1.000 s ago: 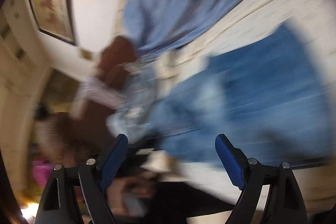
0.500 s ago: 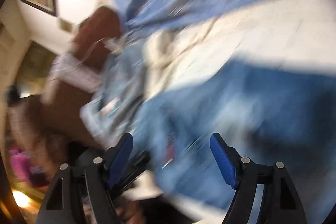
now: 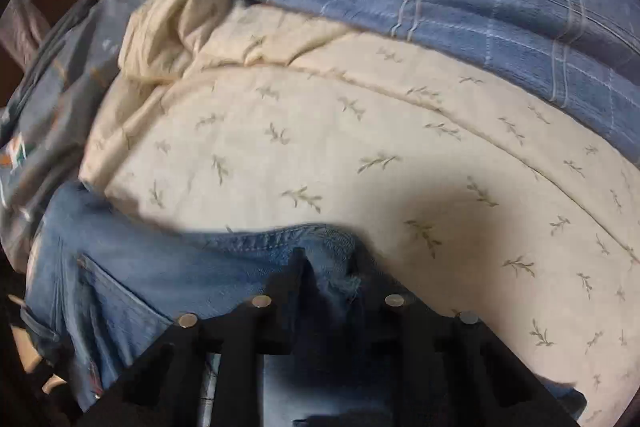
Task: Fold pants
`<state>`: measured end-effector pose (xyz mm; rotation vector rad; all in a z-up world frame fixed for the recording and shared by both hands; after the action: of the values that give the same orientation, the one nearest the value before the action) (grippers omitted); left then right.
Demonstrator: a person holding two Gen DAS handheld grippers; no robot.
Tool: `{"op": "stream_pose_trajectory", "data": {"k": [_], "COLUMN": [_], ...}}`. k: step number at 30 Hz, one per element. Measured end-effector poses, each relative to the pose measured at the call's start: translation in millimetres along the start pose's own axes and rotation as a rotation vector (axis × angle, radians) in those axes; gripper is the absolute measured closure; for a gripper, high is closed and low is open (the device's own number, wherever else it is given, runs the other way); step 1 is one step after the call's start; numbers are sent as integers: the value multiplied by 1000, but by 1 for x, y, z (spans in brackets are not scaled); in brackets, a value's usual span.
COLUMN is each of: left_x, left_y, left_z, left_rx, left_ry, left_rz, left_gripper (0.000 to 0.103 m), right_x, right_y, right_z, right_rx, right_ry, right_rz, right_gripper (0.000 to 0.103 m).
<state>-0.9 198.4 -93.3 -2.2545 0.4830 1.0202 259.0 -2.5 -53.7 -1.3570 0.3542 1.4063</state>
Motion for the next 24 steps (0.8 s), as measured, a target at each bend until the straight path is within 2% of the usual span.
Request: {"op": "stream_pose_trajectory", "data": {"k": [2, 3, 5, 6, 7, 8, 9, 10, 12, 15, 16, 17, 18, 19, 21, 23, 24], "left_x": [0, -1, -1, -1, -1, 0, 0, 0, 0, -1, -2, -2, -1, -3, -8, -15, -20], "left_y": [1, 1, 2, 2, 2, 2, 2, 3, 3, 4, 5, 5, 5, 5, 5, 6, 8], "left_z": [-1, -2, -2, -2, -1, -2, -3, -3, -6, -7, -7, -8, -10, -11, -18, -28, -36], "left_rx": [7, 11, 13, 13, 12, 9, 8, 8, 14, 19, 20, 23, 35, 46, 87, 141, 177], "left_ry": [-10, -18, -26, -26, -27, -29, -33, -38, -55, -69, -71, -73, -87, -97, -116, -154, -177], "left_rz": [-5, -8, -8, -9, -10, -10, -13, -16, -28, -41, -45, -48, -49, -60, -82, -115, -140], "left_gripper": [66, 66, 66, 65, 65, 65, 65, 65, 65, 65, 65, 65, 65, 65, 67, 69, 71], "right_x": [7, 8, 2, -2, -13, -27, -49, -62, -87, -82, -69, -52, -21, -11, -34, -68, -90], "right_y": [6, 7, 7, 7, 7, 7, 12, 17, 42, 85, 105, 120, 138, 143, 136, 133, 136], "right_z": [-14, -12, -6, -6, -9, -10, -13, -12, 2, 33, 43, 49, 54, 56, 60, 59, 53], "right_rx": [119, 115, 88, 103, 144, 176, 200, 206, 239, 308, 355, 390, 424, 405, 416, 375, 350], "right_ry": [-45, -37, -60, -95, -145, -166, -151, -156, -286, -516, -590, -595, -577, -572, -610, -669, -651], "right_rz": [-20, -42, -39, -24, -36, -76, -145, -173, -188, -78, -13, 54, 171, 163, 118, -4, -82], "right_gripper": [81, 81, 70, 63, 44, 32, 30, 30, 30, 30, 29, 25, 25, 24, 24, 24, 24]}}
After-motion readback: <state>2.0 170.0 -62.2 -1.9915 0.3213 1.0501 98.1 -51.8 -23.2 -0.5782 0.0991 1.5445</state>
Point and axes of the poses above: each gripper's, at about its wrist camera, not at the fingertips, and x roughly the way its jaws point, z to its left, y to its underside, the point moved 4 cm from there along x, roughly the way its jaws point, and after that the axes turned 9 degrees about -y, right-handed, at the moved point
